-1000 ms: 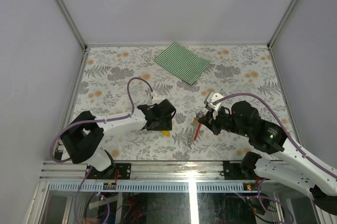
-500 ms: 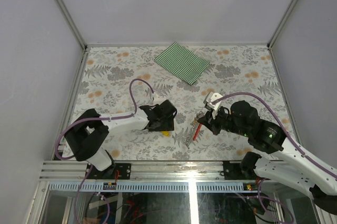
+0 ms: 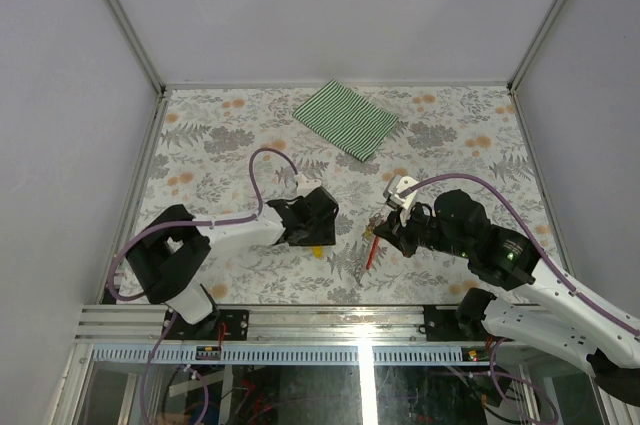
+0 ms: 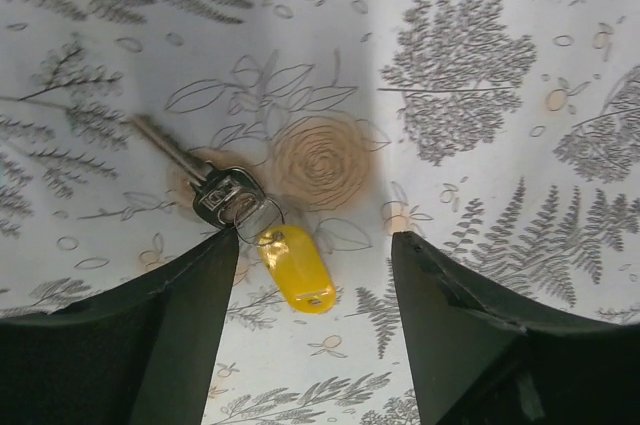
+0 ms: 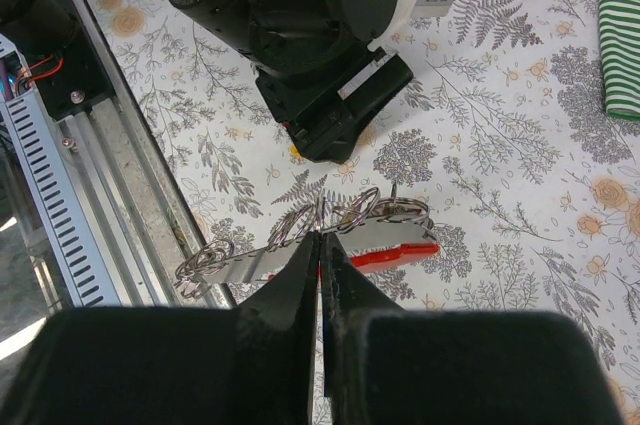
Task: Put the keys on the keyring
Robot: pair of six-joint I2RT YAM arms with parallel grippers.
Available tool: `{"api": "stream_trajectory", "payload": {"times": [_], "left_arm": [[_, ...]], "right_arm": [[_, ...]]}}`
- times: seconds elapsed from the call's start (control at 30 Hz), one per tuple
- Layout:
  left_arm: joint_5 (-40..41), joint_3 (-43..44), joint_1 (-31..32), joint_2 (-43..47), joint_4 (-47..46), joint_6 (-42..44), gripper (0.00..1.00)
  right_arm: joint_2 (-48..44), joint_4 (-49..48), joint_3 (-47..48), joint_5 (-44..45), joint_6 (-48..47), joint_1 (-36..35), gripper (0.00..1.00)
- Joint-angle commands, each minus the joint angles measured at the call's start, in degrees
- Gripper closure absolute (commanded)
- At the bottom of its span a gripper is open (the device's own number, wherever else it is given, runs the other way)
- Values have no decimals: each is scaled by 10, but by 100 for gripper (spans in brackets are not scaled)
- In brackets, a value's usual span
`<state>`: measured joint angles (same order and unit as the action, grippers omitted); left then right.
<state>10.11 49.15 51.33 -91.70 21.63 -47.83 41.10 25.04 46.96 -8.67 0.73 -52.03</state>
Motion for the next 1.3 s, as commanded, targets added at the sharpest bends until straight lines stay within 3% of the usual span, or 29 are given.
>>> {"api": "stream_trajectory", "payload": {"times": [0.0,0.27,0.57,0.83,1.07,1.27], "left_arm": [[-33,12,0,-28,-51,24,37],[-17,43,0,-33,-59,74,37],[25,-10,0,65,-51,111,38],[29,-46,-1,166,-74,327,34],[-5,3,-2,95,-16,474,34],[-43,-9,-15,86,-55,549,34]], "right_arm": [[-5,-26,11,-10,12,-1,100],[-7,-29,11,-5,16,-1,100],[-21,-40,1,11,18,-1,100],[-29,-40,-5,16,12,-1,99],[-21,-37,2,5,8,-1,99],[-18,-15,17,7,-6,-1,99]]}}
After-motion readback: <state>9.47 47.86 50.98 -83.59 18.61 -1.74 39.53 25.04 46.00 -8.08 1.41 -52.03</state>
